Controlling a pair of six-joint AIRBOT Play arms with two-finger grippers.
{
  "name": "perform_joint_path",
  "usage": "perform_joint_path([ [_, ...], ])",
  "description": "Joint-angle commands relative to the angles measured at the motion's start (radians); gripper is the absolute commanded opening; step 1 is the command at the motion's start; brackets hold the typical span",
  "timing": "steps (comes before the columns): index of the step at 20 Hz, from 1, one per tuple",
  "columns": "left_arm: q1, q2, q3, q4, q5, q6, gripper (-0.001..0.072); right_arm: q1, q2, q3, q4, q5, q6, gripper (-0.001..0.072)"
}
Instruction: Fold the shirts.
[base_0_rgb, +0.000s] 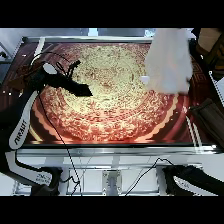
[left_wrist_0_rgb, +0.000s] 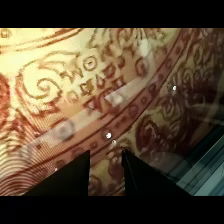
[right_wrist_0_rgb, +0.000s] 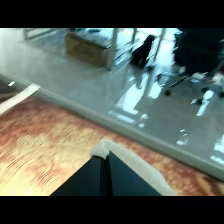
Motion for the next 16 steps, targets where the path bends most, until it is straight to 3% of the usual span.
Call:
perform_joint_path([
  [1, 0.0, 0.0, 0.001, -0.003, 0.001, 0.002, 0.0231, 0.111, -0.015, 0.008, 0.012, 0.093, -0.043, 0.0024],
  [6, 0.001, 0.0, 0.001, 0.106, 0.006, 0.004, 0.023, 0.088, -0.038, 0.008, -0.063, 0.156, -0.032, 0.0035],
  [7, 0.001, 0.0, 0.001, 0.146, 0.002, 0.004, 0.023, 0.073, -0.044, 0.008, -0.09, 0.186, -0.031, 0.0087],
  [9, 0.001, 0.0, 0.001, 0.222, -0.01, 0.003, 0.023, 0.035, -0.048, 0.002, -0.127, 0.236, -0.005, 0.0273],
  [16, 0.0, 0.0, 0.001, 0.28, -0.029, 0.0, 0.023, -0.096, -0.059, -0.012, -0.141, 0.55, 0.069, 0.0283],
])
